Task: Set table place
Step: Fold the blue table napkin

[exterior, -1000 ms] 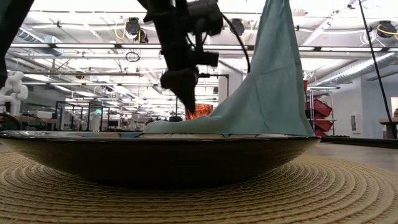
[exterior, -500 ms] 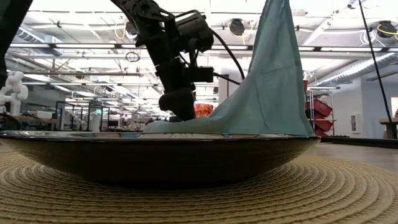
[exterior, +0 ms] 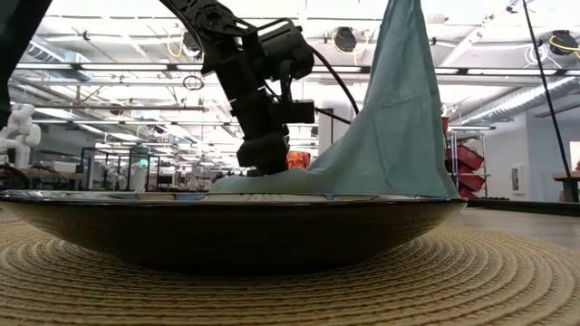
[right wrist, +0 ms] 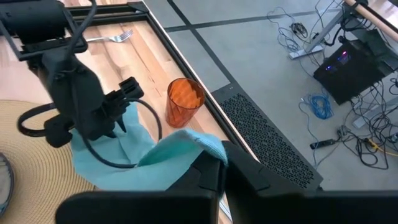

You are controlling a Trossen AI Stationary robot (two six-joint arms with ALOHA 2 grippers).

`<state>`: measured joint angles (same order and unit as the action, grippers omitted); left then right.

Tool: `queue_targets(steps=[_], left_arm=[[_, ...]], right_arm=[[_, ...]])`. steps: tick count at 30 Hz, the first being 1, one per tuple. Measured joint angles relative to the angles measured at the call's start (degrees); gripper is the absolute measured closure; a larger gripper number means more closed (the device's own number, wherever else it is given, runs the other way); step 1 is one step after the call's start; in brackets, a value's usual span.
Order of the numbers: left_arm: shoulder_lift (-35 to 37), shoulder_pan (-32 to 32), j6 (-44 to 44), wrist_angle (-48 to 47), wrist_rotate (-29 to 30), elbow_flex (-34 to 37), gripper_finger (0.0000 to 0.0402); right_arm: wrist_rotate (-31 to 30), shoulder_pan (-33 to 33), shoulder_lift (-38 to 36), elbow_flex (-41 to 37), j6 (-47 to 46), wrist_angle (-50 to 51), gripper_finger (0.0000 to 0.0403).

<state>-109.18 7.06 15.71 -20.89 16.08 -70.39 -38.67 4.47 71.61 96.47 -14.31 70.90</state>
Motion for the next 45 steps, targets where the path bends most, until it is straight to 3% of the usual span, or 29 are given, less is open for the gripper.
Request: queue_targets(steps=[10,15,17,21,27,34,45], left_arm=[[-3.53,0.17,0.95,3.1,0.36,-0.03,0.0309],[-4.2,0.06,1.13,3.68,3.39,-0.06,0.0311],[-4.53,0.09,1.11,3.35,6.21,-0.03,0.0323],[-4.44,0.11,1.21,4.32,6.78,-0.12,0.0388],[-2.24,-1.66,2.25,2.9,10.67,-1.71,0.0401],[7.39,-4.75,1.64,-5.55,20.11,-2.36,0.0401],[32.89,-12.14,-8.44,-13.88,31.4,-2.38,0.0401]], right_arm=[[1.04,0.0,0.02,0.0,-0.01,-0.47,0.0403],[1.28,0.02,0.04,0.0,0.15,-0.86,0.0403],[1.29,0.02,0.04,0.0,0.14,-0.85,0.0403],[1.29,0.02,0.04,0.0,0.15,-0.92,0.0403],[1.29,0.02,0.04,0.0,0.15,-0.88,0.0403],[1.26,0.02,0.04,0.0,0.83,-0.89,0.0403],[-0.82,4.74,0.04,0.0,1.18,-4.29,0.0403]])
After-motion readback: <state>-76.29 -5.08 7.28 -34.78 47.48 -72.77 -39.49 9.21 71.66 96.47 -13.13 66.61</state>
